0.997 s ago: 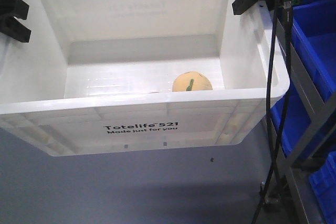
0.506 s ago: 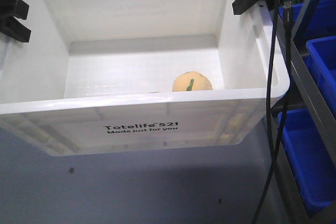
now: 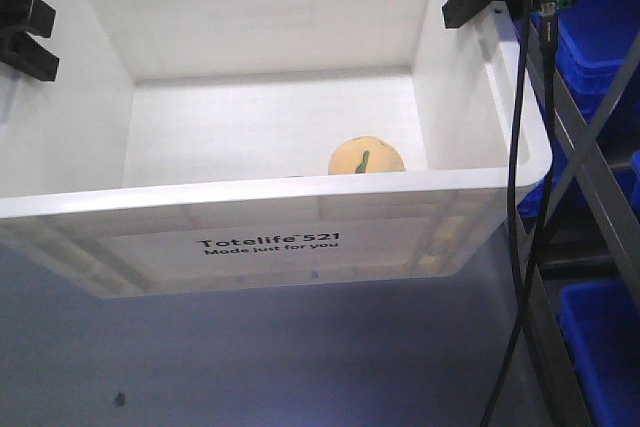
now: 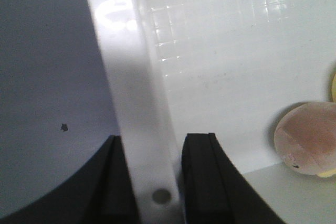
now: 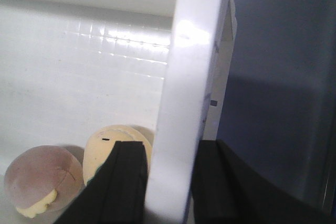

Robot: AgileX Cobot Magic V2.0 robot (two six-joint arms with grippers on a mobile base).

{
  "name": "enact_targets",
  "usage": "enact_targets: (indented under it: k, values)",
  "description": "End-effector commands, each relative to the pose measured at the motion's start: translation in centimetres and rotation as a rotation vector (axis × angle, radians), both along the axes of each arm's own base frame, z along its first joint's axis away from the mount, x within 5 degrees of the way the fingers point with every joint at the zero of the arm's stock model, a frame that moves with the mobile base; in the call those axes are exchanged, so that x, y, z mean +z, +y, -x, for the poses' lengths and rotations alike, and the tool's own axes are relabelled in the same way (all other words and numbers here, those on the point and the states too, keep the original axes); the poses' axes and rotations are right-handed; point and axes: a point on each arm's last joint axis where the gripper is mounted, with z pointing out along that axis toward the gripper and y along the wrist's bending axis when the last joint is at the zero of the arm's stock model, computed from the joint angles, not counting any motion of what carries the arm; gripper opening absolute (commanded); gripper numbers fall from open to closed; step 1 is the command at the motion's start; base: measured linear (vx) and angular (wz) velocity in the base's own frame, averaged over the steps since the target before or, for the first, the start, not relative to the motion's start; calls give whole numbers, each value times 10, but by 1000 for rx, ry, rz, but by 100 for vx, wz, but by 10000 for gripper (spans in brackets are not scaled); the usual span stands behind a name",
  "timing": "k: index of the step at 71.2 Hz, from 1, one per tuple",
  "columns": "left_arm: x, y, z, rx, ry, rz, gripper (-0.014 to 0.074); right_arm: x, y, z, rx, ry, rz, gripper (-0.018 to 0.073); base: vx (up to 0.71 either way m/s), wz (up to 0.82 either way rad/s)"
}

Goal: Place moving items into box and shelve
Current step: 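Keep gripping the tote walls as the base drives along the blue shelving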

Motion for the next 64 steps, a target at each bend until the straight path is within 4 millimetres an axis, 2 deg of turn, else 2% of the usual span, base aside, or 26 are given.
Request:
enact_targets:
  k: [1, 64]
  values:
    - [29, -8, 7, -22, -170, 84, -17, 36, 2, 21, 39, -105, -102, -12, 42, 3]
    - [29, -8, 6, -22, -169, 84, -17, 36, 2, 21, 38, -106, -99, -12, 41, 9]
